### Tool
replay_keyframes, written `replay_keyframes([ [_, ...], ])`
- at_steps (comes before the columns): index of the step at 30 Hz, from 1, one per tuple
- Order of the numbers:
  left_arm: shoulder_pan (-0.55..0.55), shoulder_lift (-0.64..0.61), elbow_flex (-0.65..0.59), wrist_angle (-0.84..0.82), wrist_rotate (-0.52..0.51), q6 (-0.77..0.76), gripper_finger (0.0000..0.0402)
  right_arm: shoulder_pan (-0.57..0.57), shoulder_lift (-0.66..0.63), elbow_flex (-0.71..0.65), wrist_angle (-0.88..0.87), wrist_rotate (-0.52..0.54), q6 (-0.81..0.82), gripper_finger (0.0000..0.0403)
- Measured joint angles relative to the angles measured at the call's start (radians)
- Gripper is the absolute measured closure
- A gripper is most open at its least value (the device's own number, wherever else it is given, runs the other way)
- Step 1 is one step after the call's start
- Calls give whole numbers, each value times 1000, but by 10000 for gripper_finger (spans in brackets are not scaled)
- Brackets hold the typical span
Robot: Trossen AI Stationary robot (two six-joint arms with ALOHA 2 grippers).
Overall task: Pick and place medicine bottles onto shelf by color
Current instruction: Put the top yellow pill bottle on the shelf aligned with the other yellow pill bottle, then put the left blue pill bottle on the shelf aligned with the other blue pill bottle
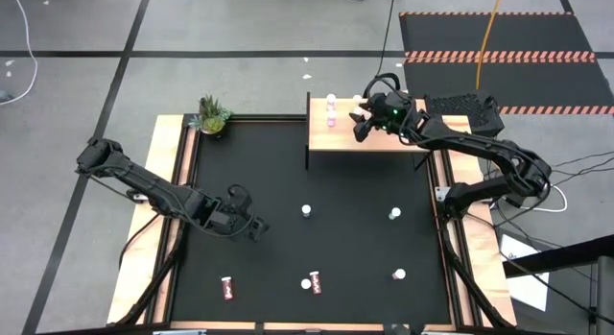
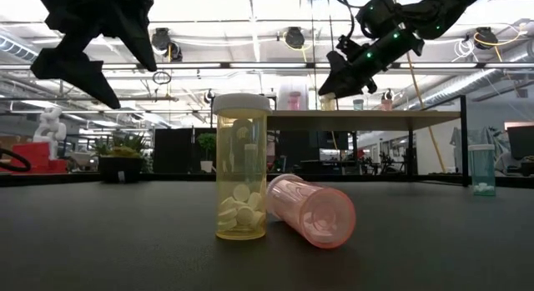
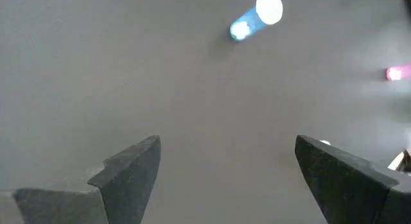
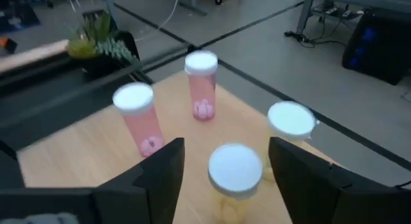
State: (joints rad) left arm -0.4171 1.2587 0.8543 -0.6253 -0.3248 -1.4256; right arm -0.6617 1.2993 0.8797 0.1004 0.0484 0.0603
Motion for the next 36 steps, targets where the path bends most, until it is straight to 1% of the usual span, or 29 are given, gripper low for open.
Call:
replay_keyframes([
  [3, 0, 0, 0, -30, 93, -27, 44, 2, -38, 0, 6, 2, 7, 175],
  [5, -12, 0, 0, -100, 163, -77, 44, 8, -69, 0, 6, 5, 38, 175],
  [7, -34, 0, 0, -175, 209, -127, 44, 19, -102, 0, 5, 6, 75, 174],
  [10, -67, 0, 0, -253, 237, -184, 44, 51, -147, 0, -2, 7, 108, 174],
  [14, -92, 0, 0, -254, 238, -203, 44, 132, -193, 0, -25, 21, 123, 174],
  [18, -100, 0, 0, -236, 218, -203, 44, 238, -218, 0, -79, 61, 157, 174],
  [25, -101, 0, 0, -242, 168, -198, 43, 434, -253, 0, -96, 54, 266, 174],
  [28, -100, 0, 0, -241, 144, -153, 43, 529, -262, 0, -141, 34, 356, 174],
  [30, -100, 0, 0, -239, 107, -125, 43, 597, -256, 0, -179, 12, 380, 174],
  [32, -100, 0, 0, -230, 66, -99, 43, 672, -225, 1, -185, 1, 340, 174],
  [35, -100, 0, 0, -188, -15, -22, 43, 759, -147, -4, -157, 0, 168, 174],
  [36, -100, 0, 0, -165, -46, 18, 43, 773, -108, -4, -108, 0, 123, 174],
])
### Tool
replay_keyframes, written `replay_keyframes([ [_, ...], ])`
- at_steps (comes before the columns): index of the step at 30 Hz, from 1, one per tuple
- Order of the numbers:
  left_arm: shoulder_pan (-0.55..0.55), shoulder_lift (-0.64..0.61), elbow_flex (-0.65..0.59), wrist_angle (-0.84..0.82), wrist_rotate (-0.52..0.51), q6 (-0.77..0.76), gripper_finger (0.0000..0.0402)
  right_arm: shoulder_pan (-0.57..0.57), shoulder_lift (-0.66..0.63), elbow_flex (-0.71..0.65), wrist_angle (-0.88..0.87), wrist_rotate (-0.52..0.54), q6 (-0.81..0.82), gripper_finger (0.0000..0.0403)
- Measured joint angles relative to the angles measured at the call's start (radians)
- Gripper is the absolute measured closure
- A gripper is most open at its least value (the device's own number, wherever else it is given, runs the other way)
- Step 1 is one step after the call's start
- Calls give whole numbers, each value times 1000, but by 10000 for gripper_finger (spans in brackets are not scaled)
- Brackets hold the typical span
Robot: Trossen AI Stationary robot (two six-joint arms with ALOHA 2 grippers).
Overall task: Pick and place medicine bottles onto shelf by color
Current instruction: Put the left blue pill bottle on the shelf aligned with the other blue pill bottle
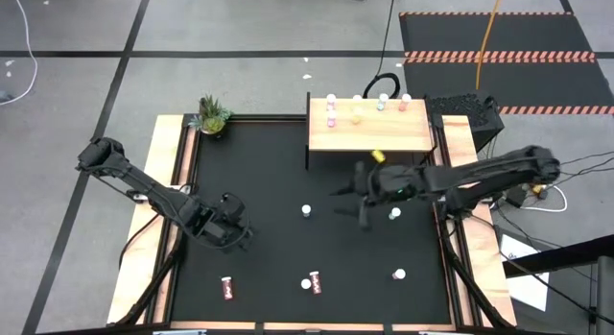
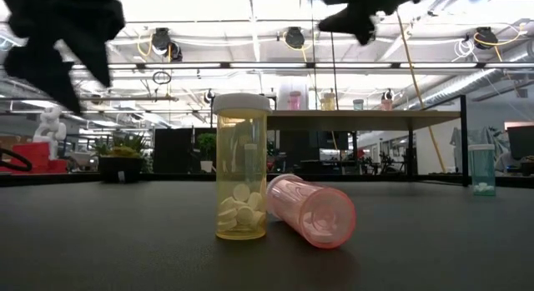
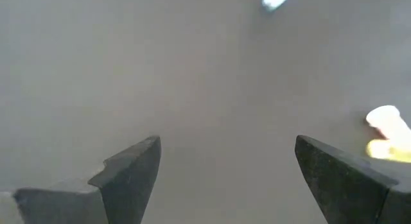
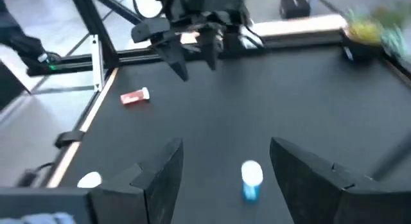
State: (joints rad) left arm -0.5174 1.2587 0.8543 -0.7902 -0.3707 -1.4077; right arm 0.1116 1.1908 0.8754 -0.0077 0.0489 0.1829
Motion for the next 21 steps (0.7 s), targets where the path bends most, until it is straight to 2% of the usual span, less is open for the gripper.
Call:
replay_keyframes([
  [2, 4, 0, 0, 54, -46, 79, 43, 8, 85, 1, 105, 3, -55, 174],
  [5, 19, 0, 0, 148, -57, 173, 43, -5, 220, 1, 228, 17, -141, 174],
  [11, 40, 0, 0, 308, -26, 192, 43, -47, 416, 0, 352, 18, -160, 174],
  [15, 39, 0, 0, 366, -28, 244, 43, -46, 505, 0, 411, -49, -177, 174],
  [21, 29, 0, 0, 491, -31, 415, 43, -58, 580, 0, 445, -54, -233, 174],
])
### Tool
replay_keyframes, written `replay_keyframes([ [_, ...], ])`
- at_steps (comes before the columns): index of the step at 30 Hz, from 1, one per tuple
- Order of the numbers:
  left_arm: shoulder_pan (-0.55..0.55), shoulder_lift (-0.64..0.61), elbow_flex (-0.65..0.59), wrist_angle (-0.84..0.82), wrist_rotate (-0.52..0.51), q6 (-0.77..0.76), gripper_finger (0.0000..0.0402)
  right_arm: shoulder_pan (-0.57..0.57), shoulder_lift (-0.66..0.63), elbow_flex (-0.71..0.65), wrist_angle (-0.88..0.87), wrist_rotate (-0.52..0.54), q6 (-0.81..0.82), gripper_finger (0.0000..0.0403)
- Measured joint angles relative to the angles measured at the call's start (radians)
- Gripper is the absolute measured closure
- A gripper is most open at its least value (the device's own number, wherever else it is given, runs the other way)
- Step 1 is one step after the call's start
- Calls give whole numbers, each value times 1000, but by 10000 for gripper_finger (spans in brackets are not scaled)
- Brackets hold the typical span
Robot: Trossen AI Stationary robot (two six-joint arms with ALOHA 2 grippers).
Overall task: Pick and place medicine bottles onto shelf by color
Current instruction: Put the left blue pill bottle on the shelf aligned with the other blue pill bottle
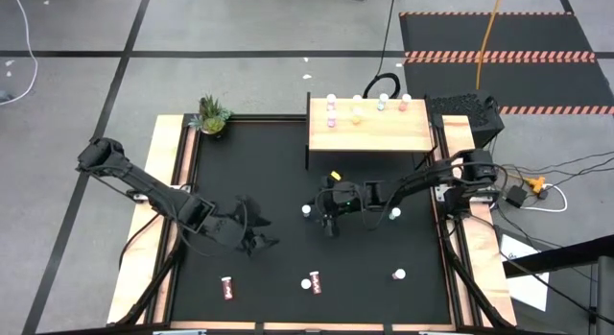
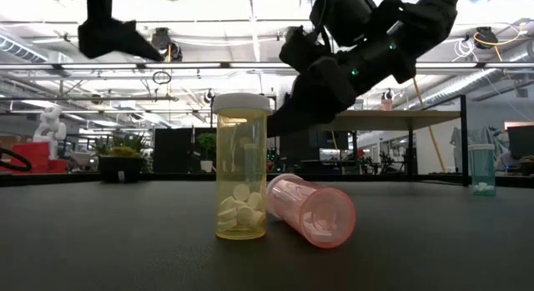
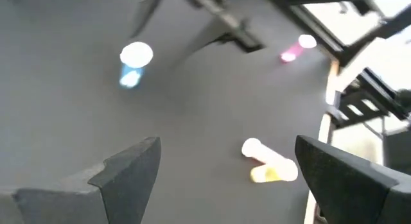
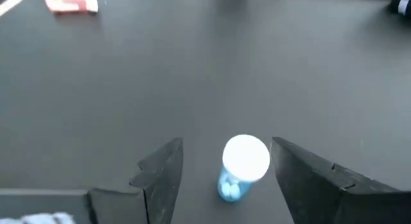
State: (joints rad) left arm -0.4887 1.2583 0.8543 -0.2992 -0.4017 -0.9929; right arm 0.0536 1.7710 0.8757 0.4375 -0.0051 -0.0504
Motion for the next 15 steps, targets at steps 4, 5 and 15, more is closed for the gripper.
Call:
replay_keyframes([
  [4, -1, 0, 0, 55, 0, 68, 43, -19, 22, 0, 37, -1, -11, 174],
  [5, 0, 0, 0, 61, -1, 73, 43, -26, 32, 0, 49, -1, -12, 174],
  [15, 6, 0, 0, 66, -2, 22, 43, -86, 78, 0, 84, -138, -19, 174],
])
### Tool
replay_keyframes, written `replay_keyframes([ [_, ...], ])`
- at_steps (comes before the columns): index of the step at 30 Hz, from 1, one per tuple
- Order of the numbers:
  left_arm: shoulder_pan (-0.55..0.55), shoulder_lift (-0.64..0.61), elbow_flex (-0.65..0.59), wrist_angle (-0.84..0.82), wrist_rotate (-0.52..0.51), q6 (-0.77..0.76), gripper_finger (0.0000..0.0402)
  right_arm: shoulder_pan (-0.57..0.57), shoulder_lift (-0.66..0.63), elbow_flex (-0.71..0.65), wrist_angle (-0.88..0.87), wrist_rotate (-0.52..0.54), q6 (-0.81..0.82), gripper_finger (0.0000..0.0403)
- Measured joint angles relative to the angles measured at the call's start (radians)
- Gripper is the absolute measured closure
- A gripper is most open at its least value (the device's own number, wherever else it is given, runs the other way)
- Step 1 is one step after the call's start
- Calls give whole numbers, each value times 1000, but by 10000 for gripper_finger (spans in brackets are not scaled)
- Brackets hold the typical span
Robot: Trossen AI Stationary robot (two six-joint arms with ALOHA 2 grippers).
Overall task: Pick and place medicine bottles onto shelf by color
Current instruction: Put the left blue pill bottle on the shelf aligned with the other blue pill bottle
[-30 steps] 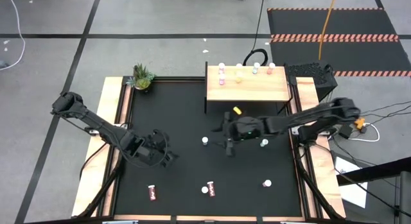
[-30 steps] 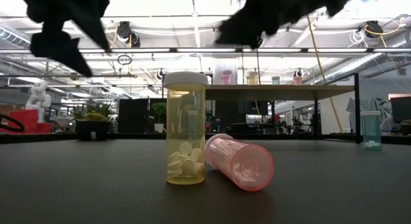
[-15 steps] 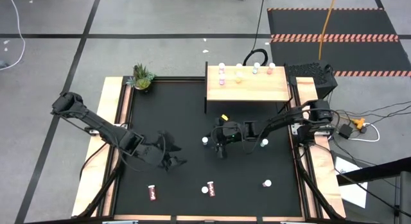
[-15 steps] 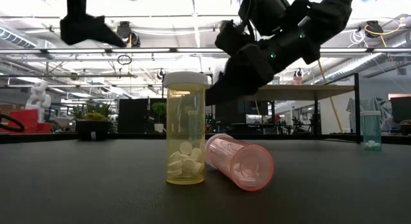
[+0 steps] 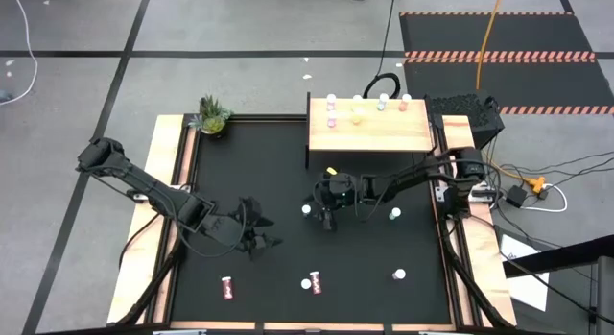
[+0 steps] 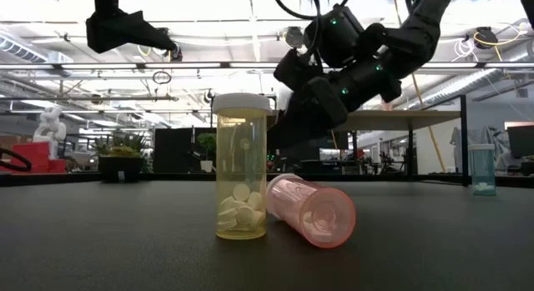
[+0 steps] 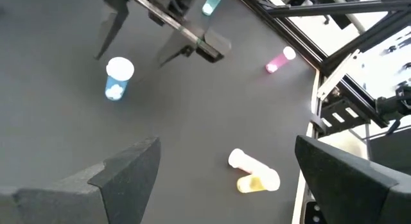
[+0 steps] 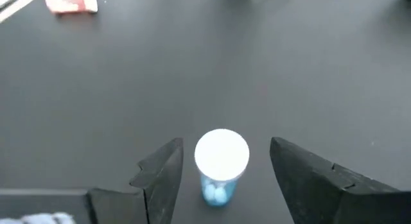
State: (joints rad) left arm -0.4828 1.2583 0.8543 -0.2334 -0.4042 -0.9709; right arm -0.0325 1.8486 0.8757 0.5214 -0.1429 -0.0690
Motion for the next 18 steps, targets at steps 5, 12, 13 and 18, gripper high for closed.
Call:
replay_keyframes([
  [5, 0, 0, 0, 0, -17, -1, 43, -19, 0, 0, -1, -19, -1, 190],
  [12, 0, 0, 0, 0, -50, -1, 43, -44, 0, 0, -2, -72, -23, 230],
  [13, 0, 0, 0, 0, -50, -2, 43, -45, 0, 0, -2, -73, -23, 234],
  [18, 0, 0, 0, -1, -51, -2, 43, -47, 12, 0, 4, -98, -26, 253],
])
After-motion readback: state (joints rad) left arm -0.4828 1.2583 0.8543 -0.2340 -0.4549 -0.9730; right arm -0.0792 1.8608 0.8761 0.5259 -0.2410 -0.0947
